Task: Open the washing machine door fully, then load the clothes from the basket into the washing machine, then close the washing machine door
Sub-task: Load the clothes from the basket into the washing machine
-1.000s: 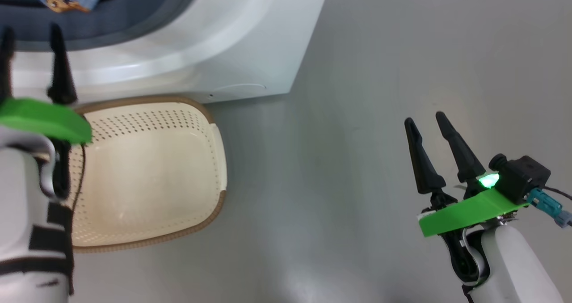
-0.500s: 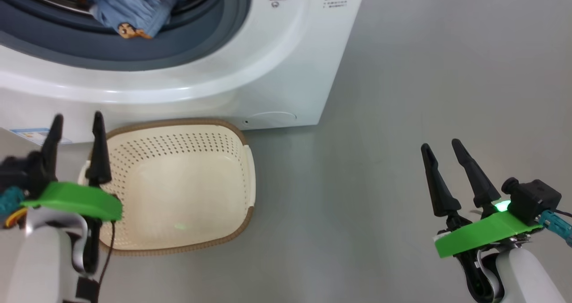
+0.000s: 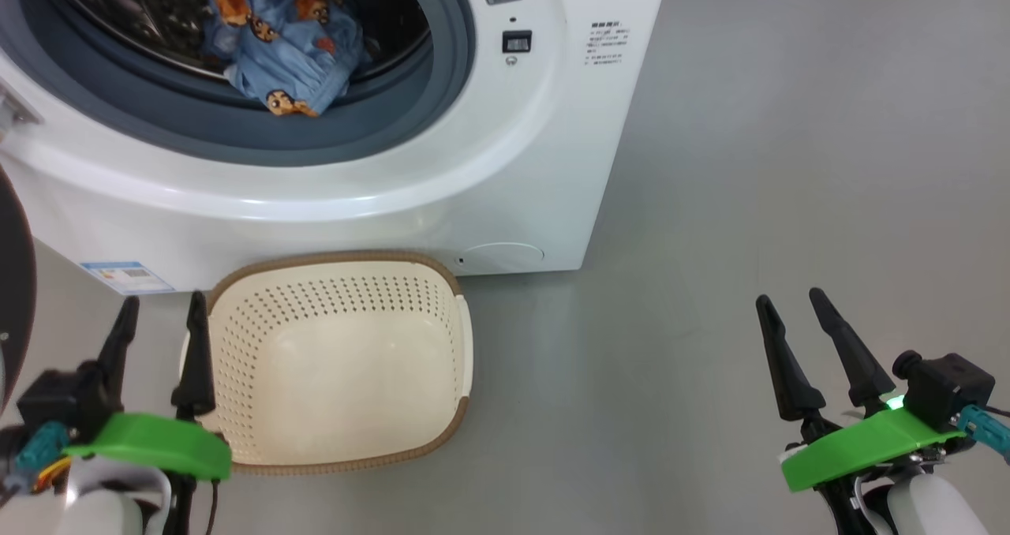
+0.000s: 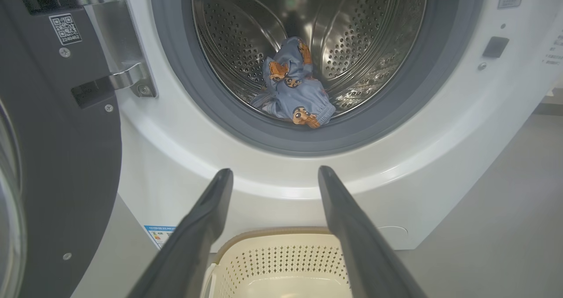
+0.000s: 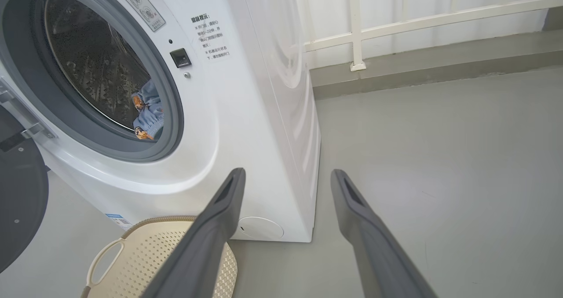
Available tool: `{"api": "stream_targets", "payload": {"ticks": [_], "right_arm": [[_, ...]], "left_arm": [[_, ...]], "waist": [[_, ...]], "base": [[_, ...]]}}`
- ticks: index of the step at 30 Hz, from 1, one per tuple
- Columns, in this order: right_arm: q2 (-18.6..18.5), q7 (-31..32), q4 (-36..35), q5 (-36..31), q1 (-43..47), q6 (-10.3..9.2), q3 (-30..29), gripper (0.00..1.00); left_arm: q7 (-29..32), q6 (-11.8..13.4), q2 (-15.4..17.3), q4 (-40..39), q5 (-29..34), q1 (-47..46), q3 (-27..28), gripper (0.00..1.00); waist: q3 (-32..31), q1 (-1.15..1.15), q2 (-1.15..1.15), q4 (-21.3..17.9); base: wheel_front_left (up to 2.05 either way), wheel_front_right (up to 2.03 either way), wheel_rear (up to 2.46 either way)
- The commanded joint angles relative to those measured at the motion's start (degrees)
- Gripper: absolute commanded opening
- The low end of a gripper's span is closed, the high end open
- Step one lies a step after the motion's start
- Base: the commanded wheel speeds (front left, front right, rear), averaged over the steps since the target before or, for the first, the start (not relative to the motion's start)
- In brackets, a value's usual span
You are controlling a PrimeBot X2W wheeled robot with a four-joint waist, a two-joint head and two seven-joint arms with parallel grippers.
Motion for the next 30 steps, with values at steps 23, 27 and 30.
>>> {"api": "stream_targets", "payload": {"ticks": [23, 27, 30], "right_arm": [[-1.0, -0.3, -2.0, 0.3, 5.0, 0.09, -0.6, 1.0], [-1.0, -0.3, -2.1, 0.2, 5.8, 0.09, -0.9, 1.0], [-1.1, -0.3, -2.1, 0.2, 6.2, 0.09, -1.1, 1.0]], "left_arm": [[-0.3, -0.1, -0.7, -10.8, 0.8, 13.6, 5.0, 1.0], [-0.3, -0.1, -1.4, -12.3, 1.1, 15.3, 5.4, 1.0], [-0.3, -0.1, -1.8, -13.1, 1.2, 16.3, 5.8, 1.0]], "waist": [[-3.8, 0.0, 0.0, 0.0], [-4.2, 0.0, 0.0, 0.2], [-4.4, 0.0, 0.0, 0.3]], "base": [[0.0, 0.0, 0.0], [0.0, 0.0, 0.0], [0.0, 0.0, 0.0]]}}
